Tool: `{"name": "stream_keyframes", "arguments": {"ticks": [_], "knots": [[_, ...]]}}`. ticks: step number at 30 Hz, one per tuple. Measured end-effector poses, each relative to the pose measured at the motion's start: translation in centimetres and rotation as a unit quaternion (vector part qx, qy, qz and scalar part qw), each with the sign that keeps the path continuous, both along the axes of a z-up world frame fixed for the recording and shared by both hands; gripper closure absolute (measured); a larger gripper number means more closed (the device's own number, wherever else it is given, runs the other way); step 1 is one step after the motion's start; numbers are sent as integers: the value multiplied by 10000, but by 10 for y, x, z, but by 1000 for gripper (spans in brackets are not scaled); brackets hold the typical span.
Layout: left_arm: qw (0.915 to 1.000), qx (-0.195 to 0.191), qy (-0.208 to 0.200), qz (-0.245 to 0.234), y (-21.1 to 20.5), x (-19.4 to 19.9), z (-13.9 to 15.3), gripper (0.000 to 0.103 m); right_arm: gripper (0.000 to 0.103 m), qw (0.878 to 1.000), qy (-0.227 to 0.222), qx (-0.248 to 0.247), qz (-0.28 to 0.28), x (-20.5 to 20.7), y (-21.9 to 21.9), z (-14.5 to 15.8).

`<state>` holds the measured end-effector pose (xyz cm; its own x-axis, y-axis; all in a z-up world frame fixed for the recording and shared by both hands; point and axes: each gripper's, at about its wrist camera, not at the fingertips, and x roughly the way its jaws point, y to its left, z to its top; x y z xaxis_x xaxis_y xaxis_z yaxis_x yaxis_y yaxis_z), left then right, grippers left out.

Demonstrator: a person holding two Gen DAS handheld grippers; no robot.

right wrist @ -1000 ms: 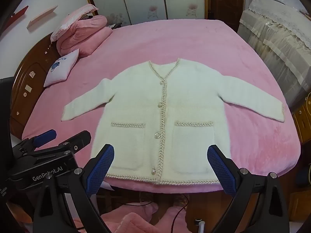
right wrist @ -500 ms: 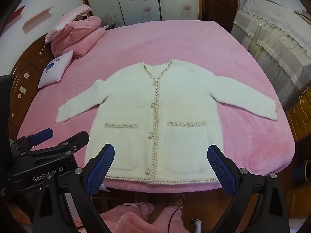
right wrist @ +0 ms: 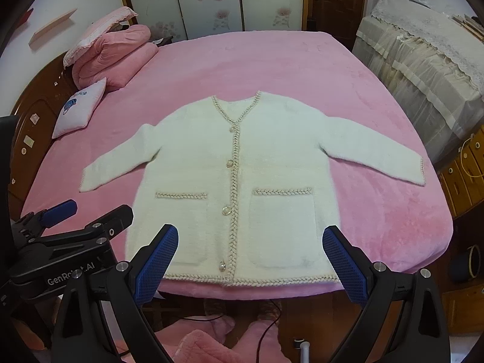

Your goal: Fold large clothes

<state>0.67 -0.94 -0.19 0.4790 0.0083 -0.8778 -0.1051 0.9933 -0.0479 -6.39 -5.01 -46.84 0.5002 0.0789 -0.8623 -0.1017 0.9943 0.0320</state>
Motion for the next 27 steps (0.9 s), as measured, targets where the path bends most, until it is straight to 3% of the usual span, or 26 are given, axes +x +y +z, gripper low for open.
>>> {"name": "stream_keyframes", "arguments": {"ticks": [9,16,27], "knots": [[10000,61,-63,3,-1,-2,2,3,5,10000,-11,-72,0,0,1,-1],[9994,328,-69,-58,-5,-4,2,3,5,9999,57,-127,-69,6,3,-6],[9999,-75,95,-3,15,4,-8,4,5,9994,276,-206,-104,8,11,-18]]}}
